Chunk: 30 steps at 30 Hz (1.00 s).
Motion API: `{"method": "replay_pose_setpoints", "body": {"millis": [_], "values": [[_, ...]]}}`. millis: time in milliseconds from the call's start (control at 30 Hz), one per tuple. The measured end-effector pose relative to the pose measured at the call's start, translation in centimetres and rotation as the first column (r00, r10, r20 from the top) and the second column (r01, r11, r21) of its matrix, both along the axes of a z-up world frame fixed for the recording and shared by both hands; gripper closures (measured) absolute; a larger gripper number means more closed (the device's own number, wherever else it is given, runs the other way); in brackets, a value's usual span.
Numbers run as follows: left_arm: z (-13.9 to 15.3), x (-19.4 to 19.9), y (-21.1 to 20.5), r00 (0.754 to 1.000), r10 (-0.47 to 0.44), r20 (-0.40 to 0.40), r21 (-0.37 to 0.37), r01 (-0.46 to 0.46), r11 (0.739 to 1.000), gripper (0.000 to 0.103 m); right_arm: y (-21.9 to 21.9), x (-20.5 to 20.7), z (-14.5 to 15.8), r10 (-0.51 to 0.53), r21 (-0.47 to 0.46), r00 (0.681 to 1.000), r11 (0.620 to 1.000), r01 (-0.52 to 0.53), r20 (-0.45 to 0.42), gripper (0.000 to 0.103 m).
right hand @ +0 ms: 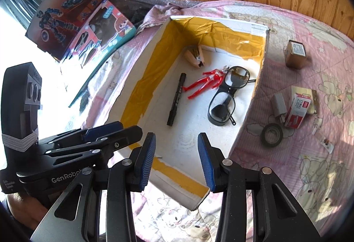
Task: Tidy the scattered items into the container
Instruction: 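Withdraw both tools from the box toward the items on the bedspread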
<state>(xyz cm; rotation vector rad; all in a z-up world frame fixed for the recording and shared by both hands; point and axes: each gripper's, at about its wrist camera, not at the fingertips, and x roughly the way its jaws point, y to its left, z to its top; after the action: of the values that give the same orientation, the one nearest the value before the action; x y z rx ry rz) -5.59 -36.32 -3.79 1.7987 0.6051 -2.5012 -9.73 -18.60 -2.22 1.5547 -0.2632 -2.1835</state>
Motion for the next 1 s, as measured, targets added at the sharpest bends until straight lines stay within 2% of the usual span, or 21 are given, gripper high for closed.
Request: {"method": "replay_pose_setpoints", "body": {"millis": [200,467,733,1000], "values": [[0.6,0.8,2.2,0.999,-0.045,-0.008,-0.016,0.045,0.999,0.057,2.4,2.4,-0.9,-0.051,-0.034,0.998,0.998,0.052,0.023,0.061],[1.0,1.0,5.8,0.993,-0.121,-0.012,-0.011,0.121,0.993,0.057,7.9,4.9,-2.9,-0.178,-0.070,0.981,0.981,0.184,0.075,0.061],[1.2,-0.4,10.5,0.979,-0.204,-0.015,0.018,0.205,0.979,0.057,14.0,5.2,-4.2,-0.323,-0.083,0.940,0.940,0.332,0.107,0.061],[0.8,-3.5,16.5,0.952,-0.306,-0.018,0.029,0.306,0.951,0.057,19.7,4.5,-5.3,-0.447,-0.076,0.889,0.887,0.455,0.103,0.061]]}}
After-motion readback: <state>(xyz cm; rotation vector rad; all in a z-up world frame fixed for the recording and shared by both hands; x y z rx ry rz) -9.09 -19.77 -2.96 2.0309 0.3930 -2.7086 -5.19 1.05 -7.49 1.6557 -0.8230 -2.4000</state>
